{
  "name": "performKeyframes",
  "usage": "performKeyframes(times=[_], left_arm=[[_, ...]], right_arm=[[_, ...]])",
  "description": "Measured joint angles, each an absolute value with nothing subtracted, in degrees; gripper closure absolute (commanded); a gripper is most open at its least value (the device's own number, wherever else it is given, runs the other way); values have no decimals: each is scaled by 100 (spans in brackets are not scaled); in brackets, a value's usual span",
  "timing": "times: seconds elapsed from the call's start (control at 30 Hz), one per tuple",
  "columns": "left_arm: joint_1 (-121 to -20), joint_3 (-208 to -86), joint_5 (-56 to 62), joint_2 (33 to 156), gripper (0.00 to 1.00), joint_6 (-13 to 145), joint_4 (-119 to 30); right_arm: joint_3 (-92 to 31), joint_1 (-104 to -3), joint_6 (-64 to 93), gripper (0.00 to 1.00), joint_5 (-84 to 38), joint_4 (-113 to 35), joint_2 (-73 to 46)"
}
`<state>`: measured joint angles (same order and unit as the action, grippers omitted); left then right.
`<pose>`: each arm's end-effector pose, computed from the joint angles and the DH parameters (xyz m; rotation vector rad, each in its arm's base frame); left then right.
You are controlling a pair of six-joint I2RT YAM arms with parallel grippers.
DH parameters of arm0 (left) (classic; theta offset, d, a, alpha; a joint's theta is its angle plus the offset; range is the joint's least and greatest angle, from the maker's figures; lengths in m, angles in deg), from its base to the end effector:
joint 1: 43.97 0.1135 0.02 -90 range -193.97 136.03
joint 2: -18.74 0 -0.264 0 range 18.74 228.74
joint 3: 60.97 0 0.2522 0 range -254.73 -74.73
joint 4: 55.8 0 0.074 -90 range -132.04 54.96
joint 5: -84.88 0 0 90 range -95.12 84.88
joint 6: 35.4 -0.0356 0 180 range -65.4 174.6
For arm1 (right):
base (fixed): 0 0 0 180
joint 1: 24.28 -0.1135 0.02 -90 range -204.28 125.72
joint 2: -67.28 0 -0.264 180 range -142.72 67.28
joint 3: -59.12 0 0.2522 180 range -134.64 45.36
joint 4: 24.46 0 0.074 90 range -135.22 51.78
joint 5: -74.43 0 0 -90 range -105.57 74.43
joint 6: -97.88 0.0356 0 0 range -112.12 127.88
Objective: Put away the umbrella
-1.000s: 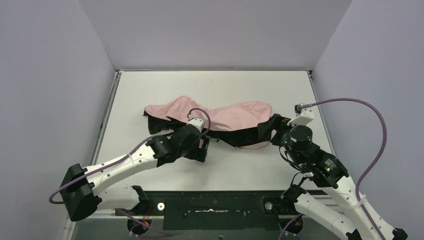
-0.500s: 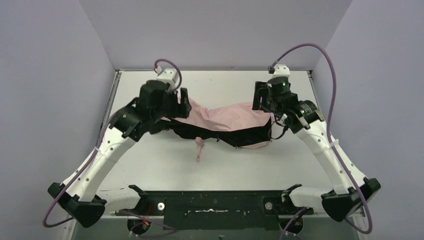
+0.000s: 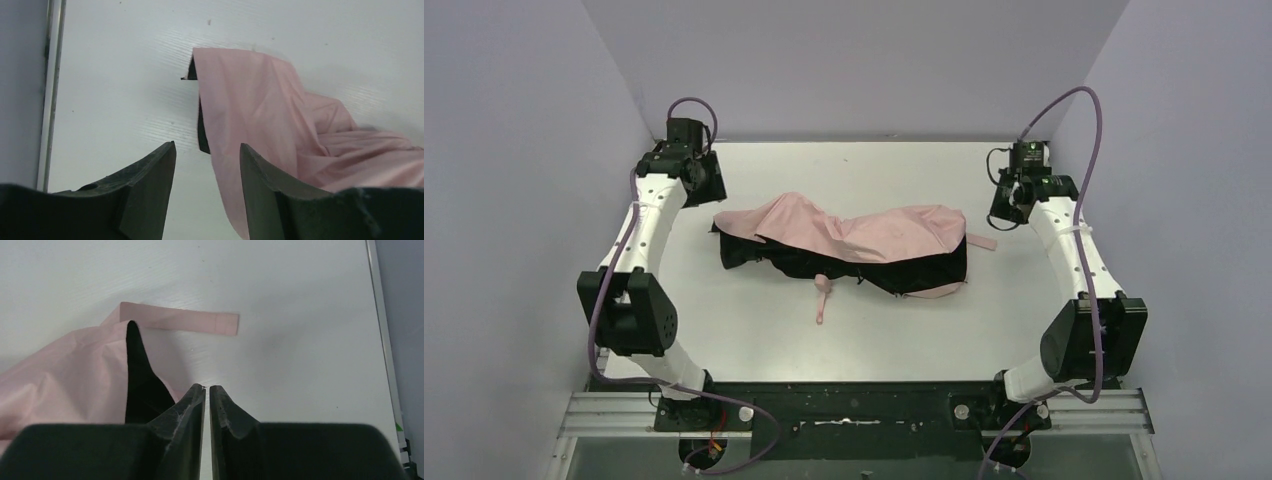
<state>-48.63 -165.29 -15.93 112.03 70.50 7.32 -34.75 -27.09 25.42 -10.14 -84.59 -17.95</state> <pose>0.3490 -0.0218 0.3393 -0.3202 2.4381 0.0782 0.3153 0.0121 0.3288 0.3563 2.4383 0.0370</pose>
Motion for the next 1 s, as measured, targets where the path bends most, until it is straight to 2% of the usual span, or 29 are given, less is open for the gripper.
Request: performKeyframes(times=[0.17,0.37,0.43,1.0], left_arm=[[-4435,-16971,-1716,12102,70,6923,778],[-4341,-17775,-1844,13105,94,6654,789],[-4271,-17989,-1862,13385,99,6556,807],[-4044,-18638,-1608,14864,100,6023,1122]], right_arm=[[-3209,-2420,2557,100,-1298,-8365,-2201],[-2750,-2398,2606,100,-1405,-8142,-2461],[-2586,-2350,2630,100,-1424,-8101,-2516],[-2389,-2361,2577,100,-1868,-7972,-3119]])
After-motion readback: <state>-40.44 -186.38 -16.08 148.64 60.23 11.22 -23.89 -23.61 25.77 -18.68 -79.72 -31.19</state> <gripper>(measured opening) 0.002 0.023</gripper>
